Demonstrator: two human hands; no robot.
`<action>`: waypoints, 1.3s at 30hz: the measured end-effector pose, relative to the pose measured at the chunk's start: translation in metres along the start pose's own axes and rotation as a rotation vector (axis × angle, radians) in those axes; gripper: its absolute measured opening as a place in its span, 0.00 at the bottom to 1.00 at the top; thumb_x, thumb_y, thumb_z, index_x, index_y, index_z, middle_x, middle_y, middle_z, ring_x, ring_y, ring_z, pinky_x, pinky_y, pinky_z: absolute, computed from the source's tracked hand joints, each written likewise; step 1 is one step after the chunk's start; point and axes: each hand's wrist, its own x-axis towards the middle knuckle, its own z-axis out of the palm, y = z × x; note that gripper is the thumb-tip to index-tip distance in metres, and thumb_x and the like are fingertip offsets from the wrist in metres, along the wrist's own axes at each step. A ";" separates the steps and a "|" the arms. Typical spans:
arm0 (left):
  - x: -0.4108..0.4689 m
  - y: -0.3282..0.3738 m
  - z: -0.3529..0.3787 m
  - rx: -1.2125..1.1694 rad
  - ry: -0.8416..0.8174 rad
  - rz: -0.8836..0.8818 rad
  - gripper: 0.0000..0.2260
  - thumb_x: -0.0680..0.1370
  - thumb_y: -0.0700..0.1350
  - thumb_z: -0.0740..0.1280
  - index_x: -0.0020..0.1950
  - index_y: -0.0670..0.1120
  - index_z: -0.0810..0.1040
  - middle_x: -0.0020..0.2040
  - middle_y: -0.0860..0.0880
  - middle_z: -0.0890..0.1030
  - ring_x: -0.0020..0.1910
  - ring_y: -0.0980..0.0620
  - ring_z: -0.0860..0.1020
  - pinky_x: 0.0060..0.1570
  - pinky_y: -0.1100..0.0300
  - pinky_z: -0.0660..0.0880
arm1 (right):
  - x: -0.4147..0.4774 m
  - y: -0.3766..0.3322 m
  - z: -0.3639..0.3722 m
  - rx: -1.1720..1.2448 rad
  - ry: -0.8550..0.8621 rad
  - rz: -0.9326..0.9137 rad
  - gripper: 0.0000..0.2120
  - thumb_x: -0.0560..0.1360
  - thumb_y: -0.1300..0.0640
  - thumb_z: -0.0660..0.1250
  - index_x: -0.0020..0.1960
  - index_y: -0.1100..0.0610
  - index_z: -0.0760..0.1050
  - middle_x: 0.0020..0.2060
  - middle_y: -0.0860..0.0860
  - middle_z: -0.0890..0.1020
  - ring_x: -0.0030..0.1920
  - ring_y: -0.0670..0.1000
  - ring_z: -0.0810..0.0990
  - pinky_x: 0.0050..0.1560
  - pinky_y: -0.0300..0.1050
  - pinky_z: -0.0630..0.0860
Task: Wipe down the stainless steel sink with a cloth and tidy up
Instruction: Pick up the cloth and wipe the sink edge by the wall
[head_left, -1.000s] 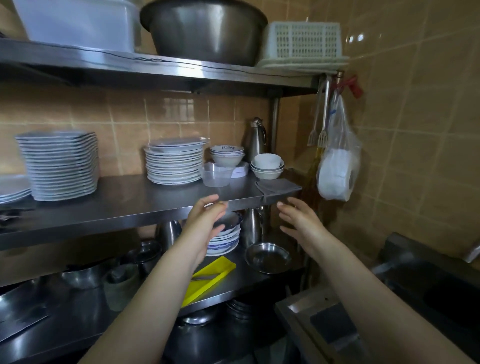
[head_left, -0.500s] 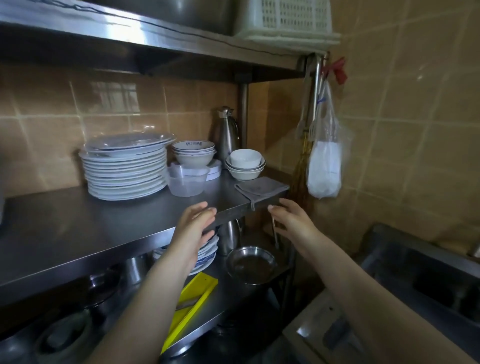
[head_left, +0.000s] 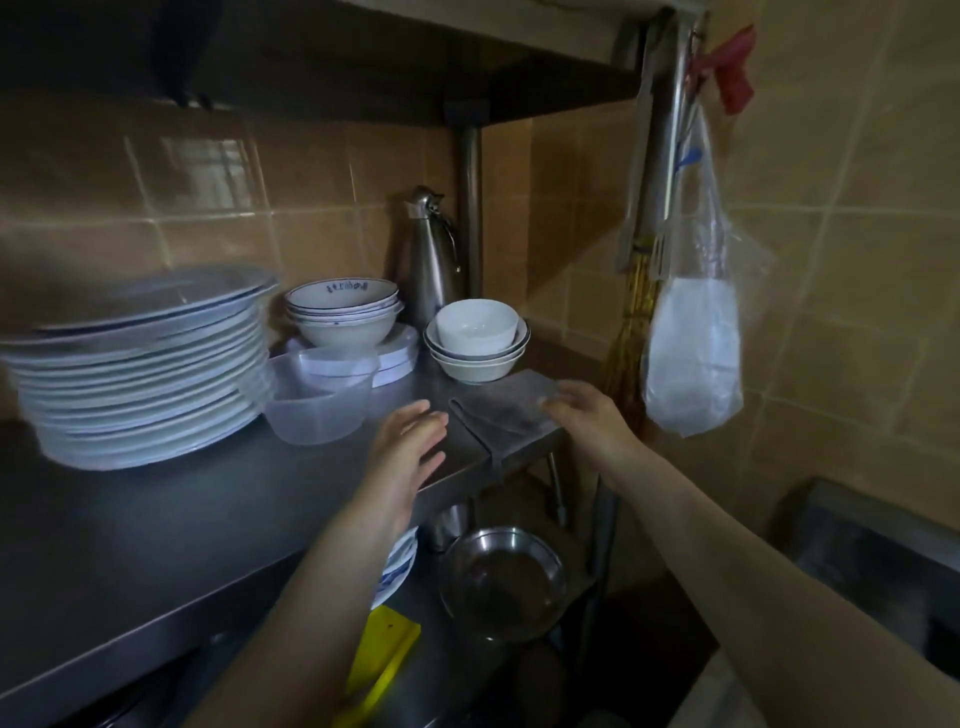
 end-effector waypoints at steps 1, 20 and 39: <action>0.009 -0.003 0.003 -0.012 0.015 -0.008 0.08 0.75 0.39 0.66 0.51 0.50 0.74 0.51 0.49 0.80 0.53 0.52 0.78 0.52 0.56 0.73 | 0.013 0.002 0.000 -0.027 -0.001 -0.001 0.26 0.74 0.49 0.67 0.68 0.57 0.66 0.64 0.54 0.73 0.63 0.53 0.72 0.60 0.46 0.70; 0.083 -0.020 0.019 0.029 -0.018 -0.093 0.09 0.75 0.37 0.65 0.51 0.48 0.73 0.55 0.45 0.78 0.56 0.50 0.76 0.55 0.57 0.70 | 0.127 0.031 0.013 -0.554 0.070 0.203 0.26 0.73 0.44 0.67 0.65 0.58 0.71 0.58 0.55 0.78 0.58 0.57 0.76 0.60 0.53 0.72; 0.096 -0.018 0.026 0.068 -0.103 -0.095 0.12 0.75 0.36 0.66 0.56 0.46 0.72 0.50 0.50 0.78 0.50 0.56 0.76 0.49 0.59 0.71 | 0.123 0.007 0.013 -0.053 0.170 0.368 0.10 0.68 0.57 0.75 0.43 0.61 0.77 0.38 0.54 0.78 0.35 0.52 0.76 0.31 0.43 0.73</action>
